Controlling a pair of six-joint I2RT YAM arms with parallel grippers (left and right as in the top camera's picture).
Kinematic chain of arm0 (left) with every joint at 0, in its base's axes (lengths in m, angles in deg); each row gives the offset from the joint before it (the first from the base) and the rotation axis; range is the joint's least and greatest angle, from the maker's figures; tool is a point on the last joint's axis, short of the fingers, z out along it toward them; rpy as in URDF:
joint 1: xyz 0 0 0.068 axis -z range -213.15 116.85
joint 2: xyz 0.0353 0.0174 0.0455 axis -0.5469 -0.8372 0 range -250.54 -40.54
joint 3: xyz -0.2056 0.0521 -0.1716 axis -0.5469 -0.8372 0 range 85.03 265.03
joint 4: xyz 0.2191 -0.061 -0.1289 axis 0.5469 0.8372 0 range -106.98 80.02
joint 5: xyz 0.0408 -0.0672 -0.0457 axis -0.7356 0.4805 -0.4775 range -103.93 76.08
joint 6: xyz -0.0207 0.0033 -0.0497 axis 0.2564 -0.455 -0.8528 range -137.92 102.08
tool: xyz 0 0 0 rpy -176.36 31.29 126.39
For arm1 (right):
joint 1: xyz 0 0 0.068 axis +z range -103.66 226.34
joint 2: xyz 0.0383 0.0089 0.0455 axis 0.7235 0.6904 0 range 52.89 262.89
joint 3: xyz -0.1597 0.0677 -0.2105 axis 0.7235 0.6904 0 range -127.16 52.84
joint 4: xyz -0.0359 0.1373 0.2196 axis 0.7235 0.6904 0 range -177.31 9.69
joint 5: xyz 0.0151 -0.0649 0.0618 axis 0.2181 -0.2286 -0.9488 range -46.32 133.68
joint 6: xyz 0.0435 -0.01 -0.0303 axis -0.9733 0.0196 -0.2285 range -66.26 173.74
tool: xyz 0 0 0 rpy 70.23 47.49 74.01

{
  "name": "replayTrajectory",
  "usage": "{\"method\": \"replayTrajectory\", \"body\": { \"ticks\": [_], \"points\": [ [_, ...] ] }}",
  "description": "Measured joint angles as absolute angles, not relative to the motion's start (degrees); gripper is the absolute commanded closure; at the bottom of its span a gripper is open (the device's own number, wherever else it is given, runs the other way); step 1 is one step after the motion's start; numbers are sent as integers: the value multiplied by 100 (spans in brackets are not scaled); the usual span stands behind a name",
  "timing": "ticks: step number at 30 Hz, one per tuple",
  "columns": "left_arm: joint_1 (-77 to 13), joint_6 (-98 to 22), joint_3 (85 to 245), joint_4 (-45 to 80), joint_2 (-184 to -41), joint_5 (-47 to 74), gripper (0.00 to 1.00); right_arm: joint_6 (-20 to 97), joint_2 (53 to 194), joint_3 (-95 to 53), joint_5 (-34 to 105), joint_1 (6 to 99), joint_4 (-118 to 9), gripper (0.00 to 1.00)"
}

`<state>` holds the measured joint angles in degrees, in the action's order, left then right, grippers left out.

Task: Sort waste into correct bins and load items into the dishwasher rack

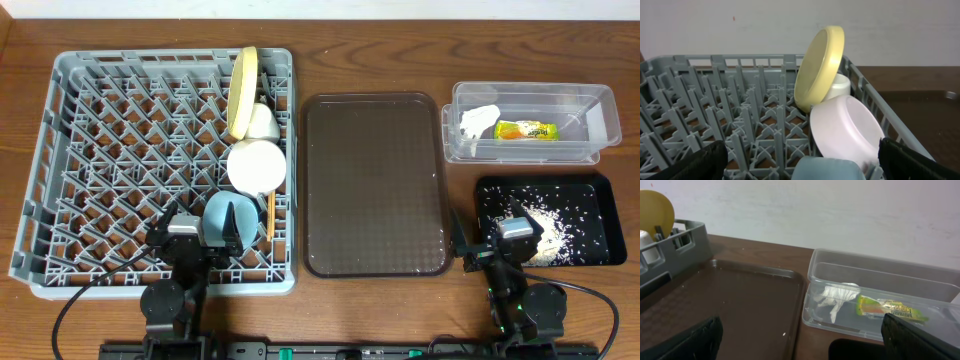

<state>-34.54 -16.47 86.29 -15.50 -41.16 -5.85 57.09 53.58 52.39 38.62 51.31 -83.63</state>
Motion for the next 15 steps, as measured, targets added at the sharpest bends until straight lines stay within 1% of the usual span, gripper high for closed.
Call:
{"method": "replayTrajectory", "body": {
  "ticks": [15],
  "points": [
    [-3454, -1647, 8631, -1544, -4116, -685, 3, 5709, 5358, 5239, 3862, 5131, -8363, 1]
  ]
}}
